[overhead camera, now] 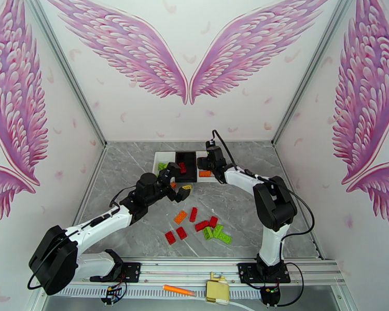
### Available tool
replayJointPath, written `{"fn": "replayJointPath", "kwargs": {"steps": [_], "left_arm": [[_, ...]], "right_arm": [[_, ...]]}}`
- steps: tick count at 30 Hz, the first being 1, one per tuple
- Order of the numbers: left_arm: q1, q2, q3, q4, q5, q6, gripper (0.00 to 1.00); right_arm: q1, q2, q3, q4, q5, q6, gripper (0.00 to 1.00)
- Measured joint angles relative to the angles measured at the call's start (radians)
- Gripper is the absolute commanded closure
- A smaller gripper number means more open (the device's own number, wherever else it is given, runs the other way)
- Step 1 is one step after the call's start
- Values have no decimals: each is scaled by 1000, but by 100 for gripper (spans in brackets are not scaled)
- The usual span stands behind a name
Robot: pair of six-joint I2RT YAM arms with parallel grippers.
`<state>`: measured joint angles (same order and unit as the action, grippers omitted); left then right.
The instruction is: Sort the legos into containers by color
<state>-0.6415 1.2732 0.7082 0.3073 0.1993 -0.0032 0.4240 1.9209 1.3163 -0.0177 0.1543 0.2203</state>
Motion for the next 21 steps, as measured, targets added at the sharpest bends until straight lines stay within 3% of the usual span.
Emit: {"fn": "replayJointPath", "kwargs": {"steps": [3,10,15,21], "left_arm": [[0,-11,0,-43,-60,-2,1],[21,-2,39,-223,-194,-27,1],[41,97,154,-381,-251,-59,1],[58,257,282,-540,-292,-98,12]], "right_arm": [[-1,-15,-9,4,-15,-11,5],[1,-211,-172,48,-103,-55,2],[16,-385,-312,88,-199,-109,2],[56,-513,-410,93,-314,-166,2]]}}
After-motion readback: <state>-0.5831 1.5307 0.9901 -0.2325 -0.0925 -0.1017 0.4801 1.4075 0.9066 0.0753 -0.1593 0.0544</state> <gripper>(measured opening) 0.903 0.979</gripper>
